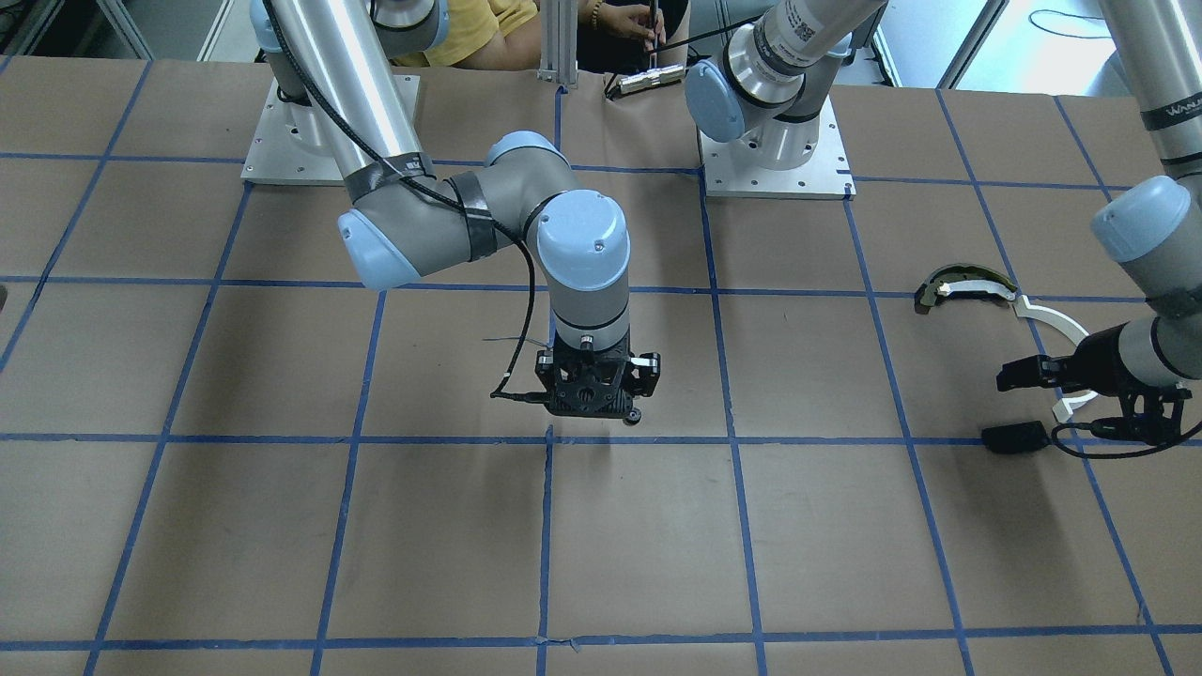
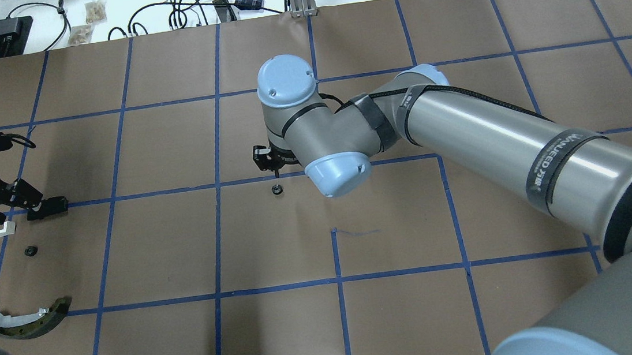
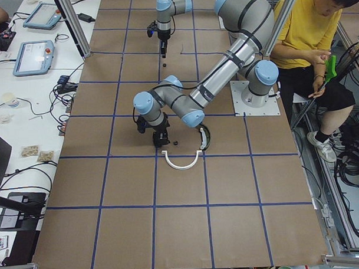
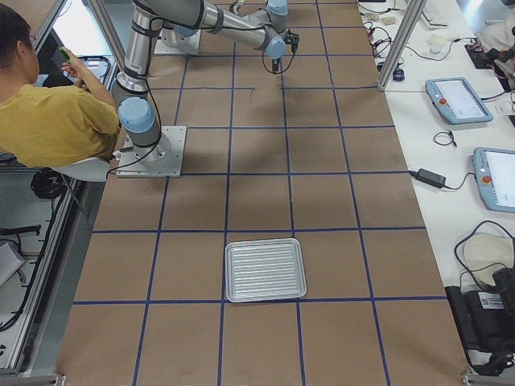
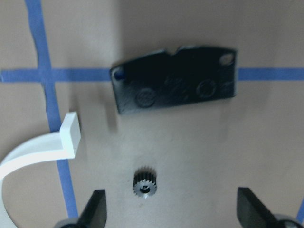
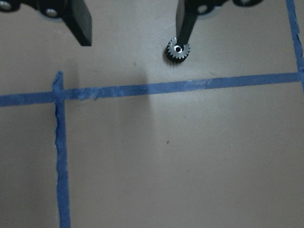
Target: Place bearing gear from tray to pile
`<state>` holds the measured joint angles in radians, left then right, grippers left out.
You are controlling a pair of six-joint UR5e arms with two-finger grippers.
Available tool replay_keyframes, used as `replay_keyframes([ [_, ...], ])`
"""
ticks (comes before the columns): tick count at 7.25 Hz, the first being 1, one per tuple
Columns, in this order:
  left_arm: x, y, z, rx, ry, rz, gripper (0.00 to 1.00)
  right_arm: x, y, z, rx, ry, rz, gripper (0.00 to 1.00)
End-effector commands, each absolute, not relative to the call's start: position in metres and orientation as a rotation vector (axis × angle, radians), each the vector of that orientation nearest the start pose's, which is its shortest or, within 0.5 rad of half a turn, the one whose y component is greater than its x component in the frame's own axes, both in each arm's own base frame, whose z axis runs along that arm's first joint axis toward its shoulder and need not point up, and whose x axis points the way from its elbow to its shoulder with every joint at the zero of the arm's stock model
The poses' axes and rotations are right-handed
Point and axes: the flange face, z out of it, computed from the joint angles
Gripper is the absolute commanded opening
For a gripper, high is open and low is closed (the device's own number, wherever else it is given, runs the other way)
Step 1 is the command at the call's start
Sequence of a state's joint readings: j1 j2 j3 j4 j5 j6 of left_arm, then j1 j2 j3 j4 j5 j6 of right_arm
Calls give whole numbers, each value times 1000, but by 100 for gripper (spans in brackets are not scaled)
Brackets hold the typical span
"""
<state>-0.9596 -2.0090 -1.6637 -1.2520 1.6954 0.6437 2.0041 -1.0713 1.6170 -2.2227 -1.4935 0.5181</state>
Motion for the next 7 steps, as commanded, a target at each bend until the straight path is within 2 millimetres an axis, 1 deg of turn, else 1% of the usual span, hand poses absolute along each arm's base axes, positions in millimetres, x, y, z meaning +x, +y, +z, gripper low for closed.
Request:
replay_keyframes([
  [1, 180, -585, 257, 163, 3108, 343, 100, 285, -577, 343, 34, 3047, -58, 100],
  [2, 145, -590, 273, 177, 3093, 318, 100, 222, -584, 386, -55, 3070, -37, 100],
  [3, 113, -595, 287, 188, 3079, 280, 100, 159, -586, 426, -49, 3071, -59, 100],
  [4, 77, -598, 298, 164, 3087, 241, 100, 110, -574, 457, 18, 3073, -24, 100],
  [5, 28, -600, 309, 137, 3093, 196, 100, 102, -545, 499, 53, 3064, -21, 100],
  [6, -31, -600, 317, 207, 3087, 148, 100, 124, -528, 524, 4, 3058, -76, 100],
  [7, -85, -599, 315, 164, 3079, 106, 100, 149, -513, 528, -72, 3103, -67, 100],
])
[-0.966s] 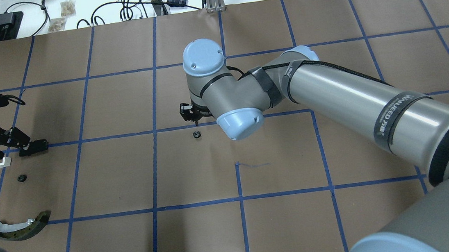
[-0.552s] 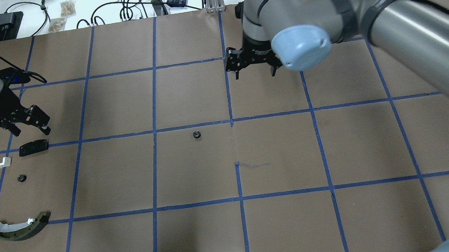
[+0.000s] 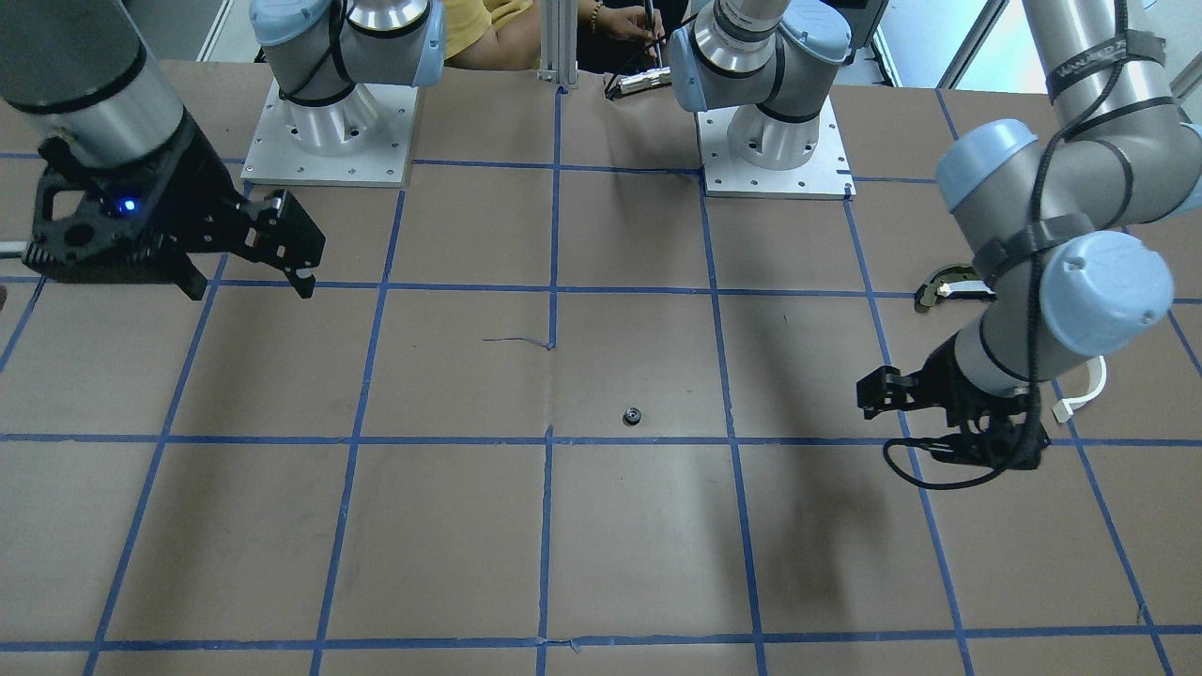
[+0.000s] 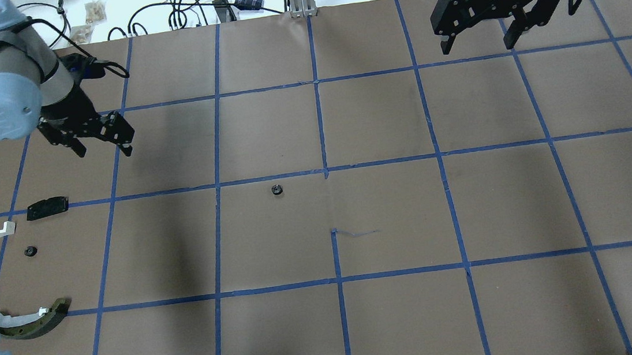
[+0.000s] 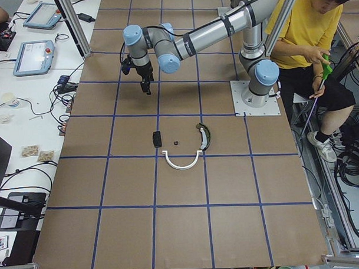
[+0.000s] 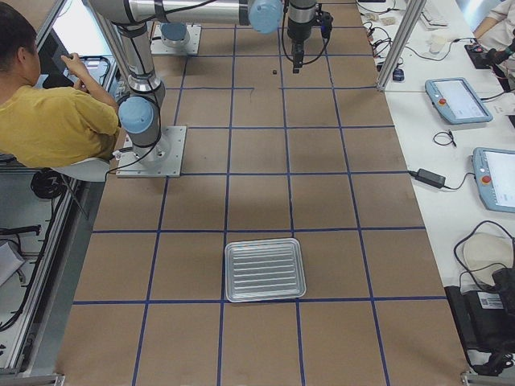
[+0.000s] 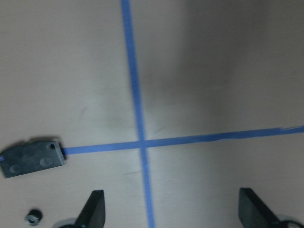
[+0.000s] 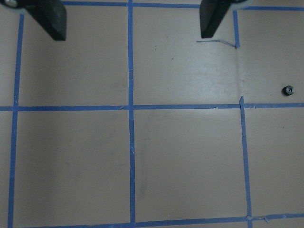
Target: Place bearing gear from tray to pile
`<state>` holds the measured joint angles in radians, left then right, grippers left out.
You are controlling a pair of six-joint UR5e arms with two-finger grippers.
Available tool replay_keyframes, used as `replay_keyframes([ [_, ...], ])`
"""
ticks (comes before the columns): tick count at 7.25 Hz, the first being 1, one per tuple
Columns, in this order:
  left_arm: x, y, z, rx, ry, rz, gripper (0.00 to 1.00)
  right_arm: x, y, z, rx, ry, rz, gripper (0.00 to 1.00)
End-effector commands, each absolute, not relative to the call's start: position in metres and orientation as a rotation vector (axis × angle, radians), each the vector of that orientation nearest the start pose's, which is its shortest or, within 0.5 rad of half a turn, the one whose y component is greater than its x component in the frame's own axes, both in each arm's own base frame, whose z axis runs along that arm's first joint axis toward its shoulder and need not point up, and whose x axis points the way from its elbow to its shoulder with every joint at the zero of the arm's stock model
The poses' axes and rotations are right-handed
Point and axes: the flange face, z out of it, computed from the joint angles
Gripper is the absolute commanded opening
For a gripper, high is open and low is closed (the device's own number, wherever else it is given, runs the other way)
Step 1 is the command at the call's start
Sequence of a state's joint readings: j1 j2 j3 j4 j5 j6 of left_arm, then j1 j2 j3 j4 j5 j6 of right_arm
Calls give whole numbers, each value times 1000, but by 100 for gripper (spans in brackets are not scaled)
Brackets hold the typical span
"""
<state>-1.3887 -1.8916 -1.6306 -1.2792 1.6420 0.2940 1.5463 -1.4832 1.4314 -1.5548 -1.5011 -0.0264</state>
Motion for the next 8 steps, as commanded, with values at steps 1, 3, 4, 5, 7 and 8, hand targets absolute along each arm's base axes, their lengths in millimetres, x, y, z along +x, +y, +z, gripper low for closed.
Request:
replay_keyframes([
  [1, -128, -594, 309, 173, 3076, 95, 100, 157, -496, 542, -136, 3139, -122, 100],
  [3, -193, -584, 285, 309, 3068, -2, 100, 150, -498, 523, -228, 3128, -90, 100],
  [4, -218, -575, 268, 336, 3098, 29, 100, 152, -494, 509, -239, 3109, -52, 100],
  [5, -249, -567, 254, 327, 3151, 45, 100, 150, -494, 505, -252, 3123, -51, 100],
  [7, -261, -564, 216, 371, 3137, 112, 100, 140, -499, 505, -261, 3149, -66, 100],
  [8, -260, -557, 197, 372, 3132, 158, 100, 136, -499, 505, -268, 3187, -63, 100],
])
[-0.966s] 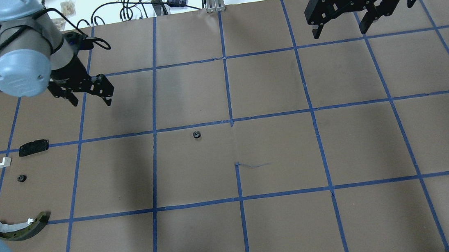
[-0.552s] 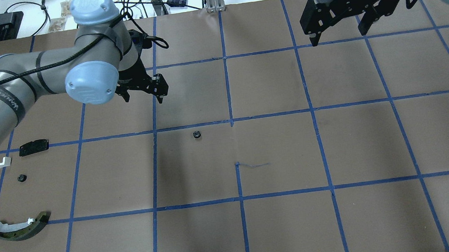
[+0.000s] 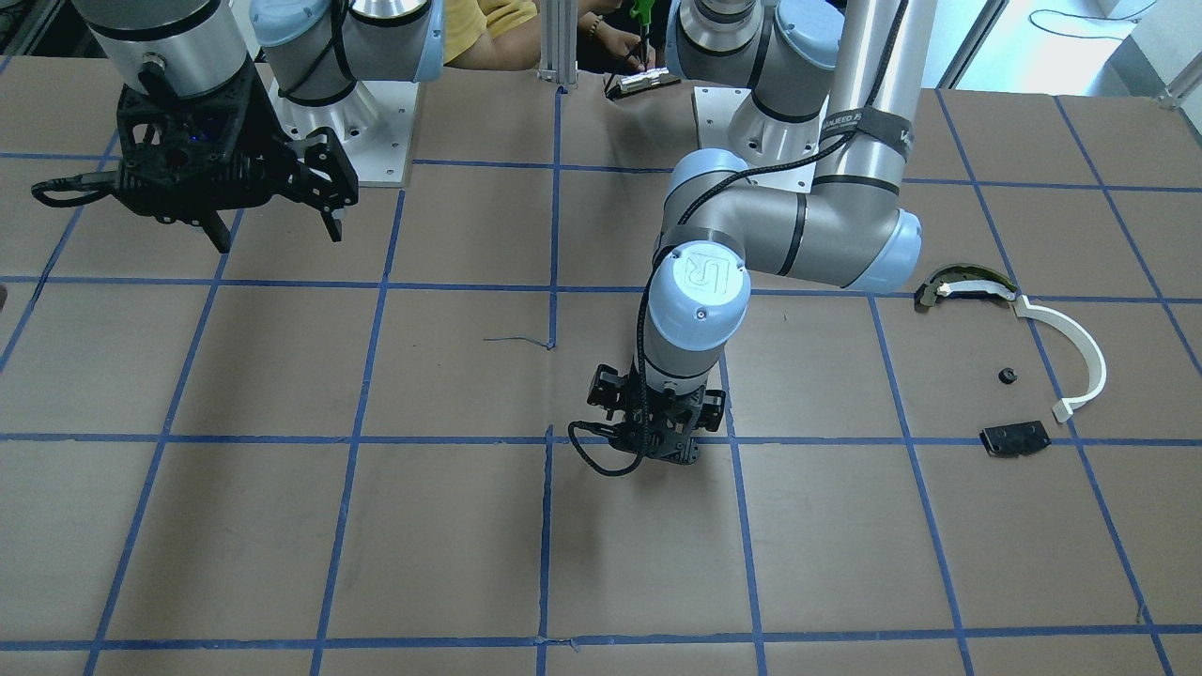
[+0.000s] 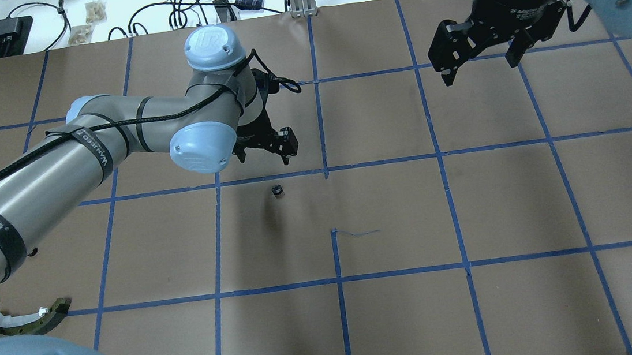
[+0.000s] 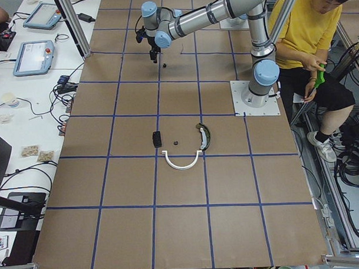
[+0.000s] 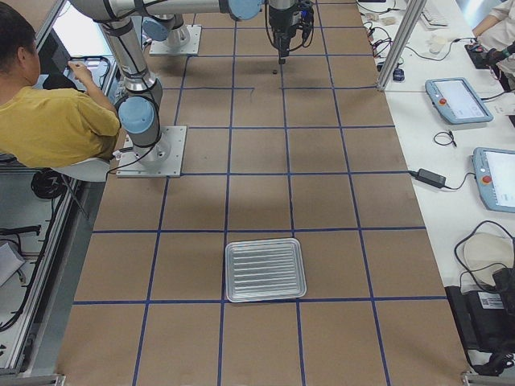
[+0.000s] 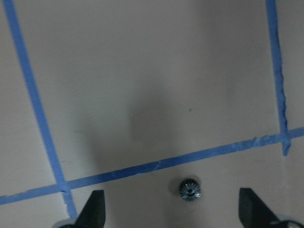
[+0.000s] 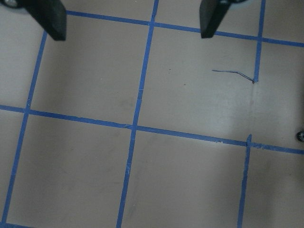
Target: Place bearing gear from tray to pile
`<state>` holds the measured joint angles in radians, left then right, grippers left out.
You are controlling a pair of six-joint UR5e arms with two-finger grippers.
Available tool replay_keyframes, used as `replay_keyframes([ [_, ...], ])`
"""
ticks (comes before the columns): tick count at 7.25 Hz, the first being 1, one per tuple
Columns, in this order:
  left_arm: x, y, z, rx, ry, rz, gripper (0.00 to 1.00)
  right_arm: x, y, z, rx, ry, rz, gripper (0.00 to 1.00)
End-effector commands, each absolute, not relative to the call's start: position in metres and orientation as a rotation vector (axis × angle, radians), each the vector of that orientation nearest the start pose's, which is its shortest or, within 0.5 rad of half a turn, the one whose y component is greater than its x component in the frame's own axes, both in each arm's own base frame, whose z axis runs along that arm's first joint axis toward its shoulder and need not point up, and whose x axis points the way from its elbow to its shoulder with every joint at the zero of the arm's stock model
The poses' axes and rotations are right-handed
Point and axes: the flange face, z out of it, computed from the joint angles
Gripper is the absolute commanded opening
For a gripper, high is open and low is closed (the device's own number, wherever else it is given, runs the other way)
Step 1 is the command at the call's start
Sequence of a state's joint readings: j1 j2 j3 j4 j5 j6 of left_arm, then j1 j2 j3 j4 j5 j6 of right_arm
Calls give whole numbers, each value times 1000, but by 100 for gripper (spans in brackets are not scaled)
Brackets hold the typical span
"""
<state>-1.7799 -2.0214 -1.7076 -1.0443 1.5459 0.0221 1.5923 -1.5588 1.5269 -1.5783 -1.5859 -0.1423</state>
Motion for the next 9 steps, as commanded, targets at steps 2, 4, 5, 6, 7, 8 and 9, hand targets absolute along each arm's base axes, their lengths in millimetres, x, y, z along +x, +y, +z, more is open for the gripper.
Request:
replay_keyframes([
  [2, -260, -554, 179, 364, 3131, 212, 100, 131, -500, 506, -245, 3182, -70, 100],
  [4, -262, -553, 169, 358, 3127, 238, 97, 131, -500, 507, -243, 3179, -75, 100],
  [5, -265, -552, 169, 362, 3128, 241, 89, 131, -501, 506, -242, 3178, -76, 100],
  [6, -265, -552, 168, 362, 3125, 245, 85, 131, -501, 507, -238, 3178, -78, 100],
  [7, -264, -551, 167, 362, 3122, 255, 75, 131, -501, 507, -230, 3179, -78, 100],
  [8, -265, -550, 168, 345, 3121, 259, 75, 131, -501, 506, -230, 3179, -76, 100],
  [9, -265, -550, 168, 338, 3120, 259, 75, 131, -501, 506, -228, 3179, -76, 100],
])
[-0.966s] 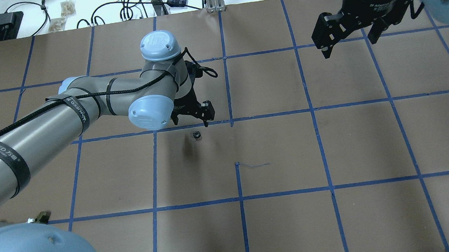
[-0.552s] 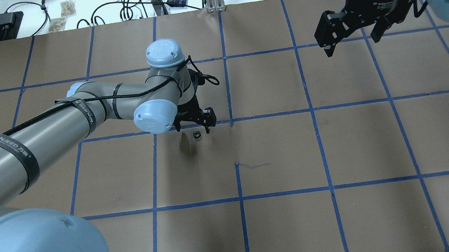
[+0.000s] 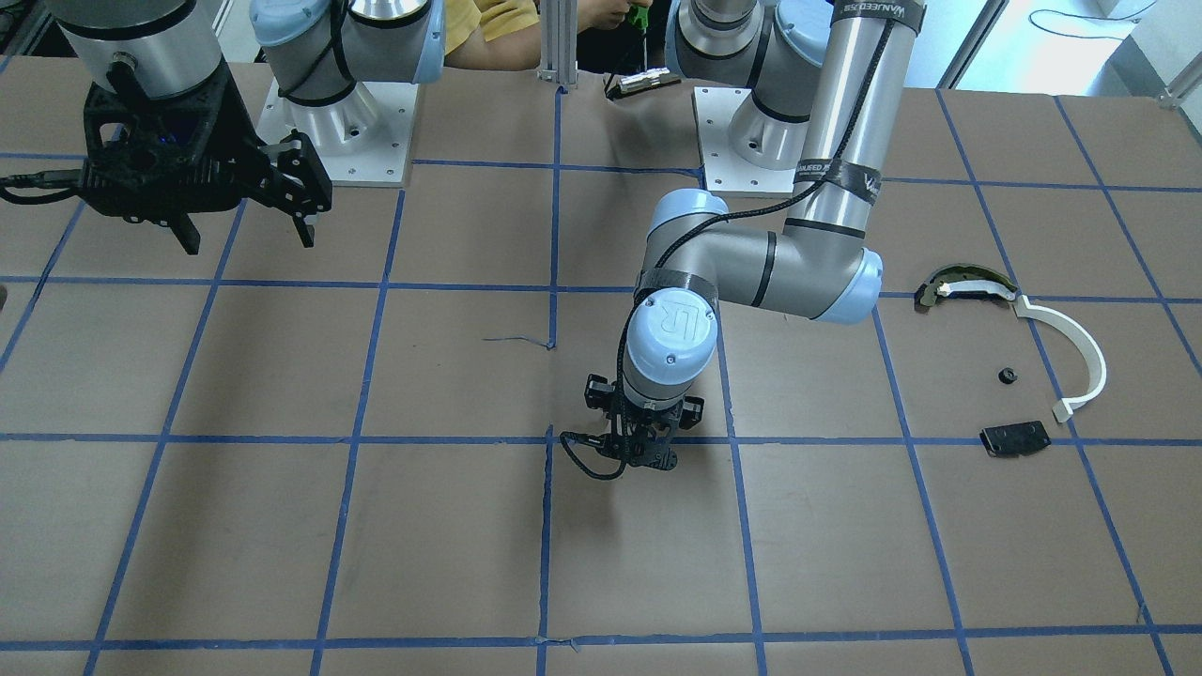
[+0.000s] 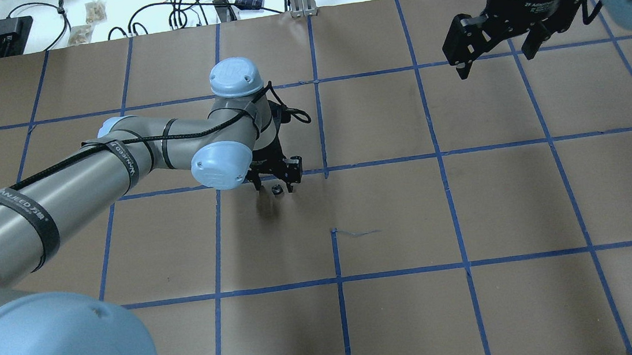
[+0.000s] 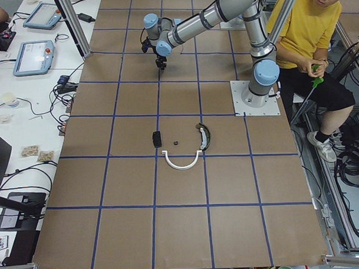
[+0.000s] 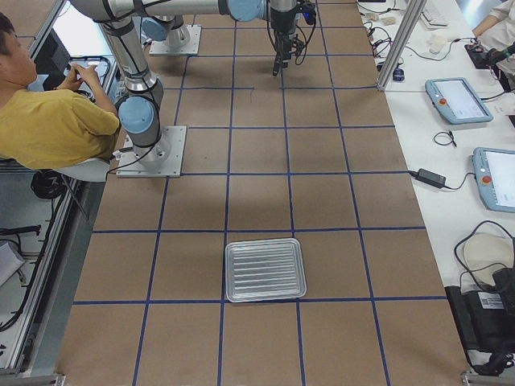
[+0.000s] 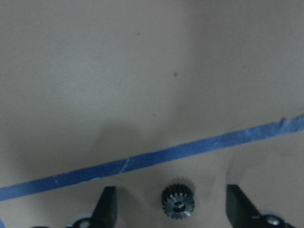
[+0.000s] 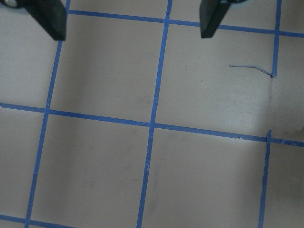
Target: Place bearing gear from tray to pile
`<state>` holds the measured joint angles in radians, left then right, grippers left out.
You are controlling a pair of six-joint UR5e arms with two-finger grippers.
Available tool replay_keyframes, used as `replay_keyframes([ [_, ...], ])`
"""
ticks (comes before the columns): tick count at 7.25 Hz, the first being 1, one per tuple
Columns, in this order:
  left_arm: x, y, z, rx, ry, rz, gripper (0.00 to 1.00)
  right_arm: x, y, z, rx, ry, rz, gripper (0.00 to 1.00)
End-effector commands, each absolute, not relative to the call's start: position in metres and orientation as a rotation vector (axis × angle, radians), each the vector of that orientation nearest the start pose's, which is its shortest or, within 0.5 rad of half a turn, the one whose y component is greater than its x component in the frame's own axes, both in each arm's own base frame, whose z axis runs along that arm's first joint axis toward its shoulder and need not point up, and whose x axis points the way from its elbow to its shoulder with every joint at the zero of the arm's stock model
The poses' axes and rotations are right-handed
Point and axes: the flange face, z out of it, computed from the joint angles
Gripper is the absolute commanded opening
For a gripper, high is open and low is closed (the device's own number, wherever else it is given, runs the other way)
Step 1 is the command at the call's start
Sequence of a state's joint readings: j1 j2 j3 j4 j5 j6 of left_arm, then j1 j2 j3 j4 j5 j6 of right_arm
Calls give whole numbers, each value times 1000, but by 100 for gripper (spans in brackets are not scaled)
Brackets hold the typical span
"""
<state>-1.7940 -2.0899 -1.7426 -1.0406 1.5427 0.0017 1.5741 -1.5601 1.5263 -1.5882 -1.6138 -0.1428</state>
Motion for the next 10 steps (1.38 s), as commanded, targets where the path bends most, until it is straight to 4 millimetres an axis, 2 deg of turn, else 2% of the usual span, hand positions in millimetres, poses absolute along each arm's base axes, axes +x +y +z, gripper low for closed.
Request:
replay_keyframes([
  [1, -265, -550, 168, 335, 3119, 258, 71, 131, -501, 506, -230, 3179, -76, 100],
  [2, -265, -550, 167, 335, 3120, 261, 55, 131, -501, 506, -228, 3179, -73, 100],
  [3, -265, -550, 167, 335, 3120, 261, 31, 131, -501, 506, -230, 3179, -73, 100],
  [4, -265, -550, 168, 333, 3122, 259, 0, 131, -501, 506, -230, 3179, -76, 100],
  [6, -264, -552, 171, 333, 3122, 247, 0, 131, -501, 506, -238, 3178, -76, 100],
  [7, -261, -556, 183, 334, 3116, 209, 0, 131, -501, 506, -238, 3178, -76, 100],
  [8, -249, -562, 200, 304, 3123, 192, 0, 131, -501, 506, -235, 3178, -76, 100],
  [10, -142, -607, 249, 91, 3150, 191, 0, 131, -501, 507, -238, 3178, -78, 100],
])
